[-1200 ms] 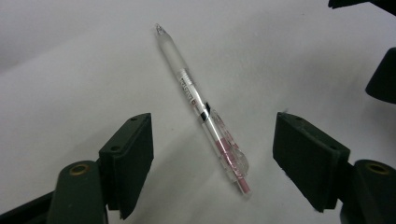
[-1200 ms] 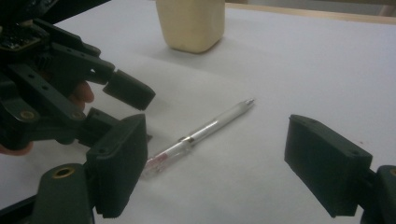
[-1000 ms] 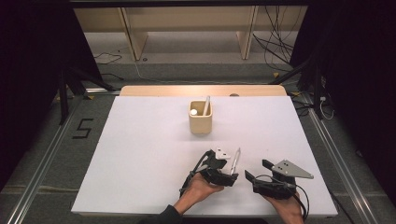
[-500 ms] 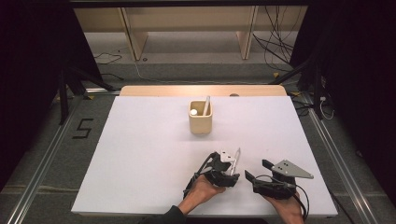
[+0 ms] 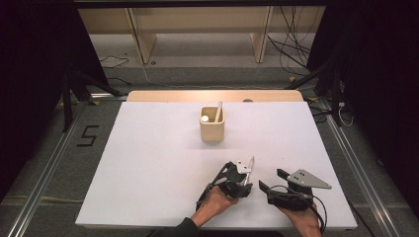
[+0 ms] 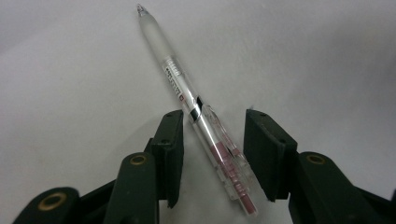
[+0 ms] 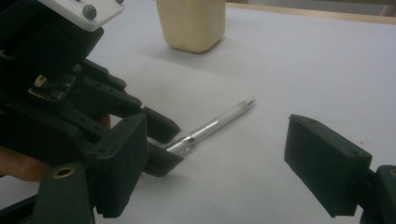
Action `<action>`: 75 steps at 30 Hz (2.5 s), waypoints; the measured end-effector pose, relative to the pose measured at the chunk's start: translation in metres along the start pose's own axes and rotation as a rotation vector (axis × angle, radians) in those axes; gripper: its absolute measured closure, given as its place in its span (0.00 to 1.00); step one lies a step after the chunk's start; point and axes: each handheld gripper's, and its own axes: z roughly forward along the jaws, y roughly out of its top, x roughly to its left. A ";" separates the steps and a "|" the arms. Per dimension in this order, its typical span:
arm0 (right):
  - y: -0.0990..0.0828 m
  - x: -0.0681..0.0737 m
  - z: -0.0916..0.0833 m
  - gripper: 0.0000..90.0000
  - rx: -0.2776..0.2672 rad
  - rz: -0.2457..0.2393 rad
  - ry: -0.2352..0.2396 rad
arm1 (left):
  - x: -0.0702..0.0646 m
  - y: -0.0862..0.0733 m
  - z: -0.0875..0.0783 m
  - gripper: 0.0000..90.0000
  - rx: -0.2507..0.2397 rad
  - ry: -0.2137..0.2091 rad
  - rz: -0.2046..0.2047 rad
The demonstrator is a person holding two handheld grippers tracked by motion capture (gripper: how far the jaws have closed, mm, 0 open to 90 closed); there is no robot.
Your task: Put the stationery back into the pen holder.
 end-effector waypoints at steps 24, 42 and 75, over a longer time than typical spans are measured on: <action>0.000 0.000 0.000 0.25 -0.001 0.001 0.000 | 0.002 0.003 0.001 0.79 0.010 0.015 0.027; 0.000 0.000 0.000 0.25 -0.001 -0.001 0.003 | 0.008 0.006 0.002 0.83 0.030 -0.012 0.003; 0.000 -0.002 0.000 0.25 -0.005 0.023 0.014 | 0.036 0.005 -0.025 0.85 -0.068 -0.075 -0.049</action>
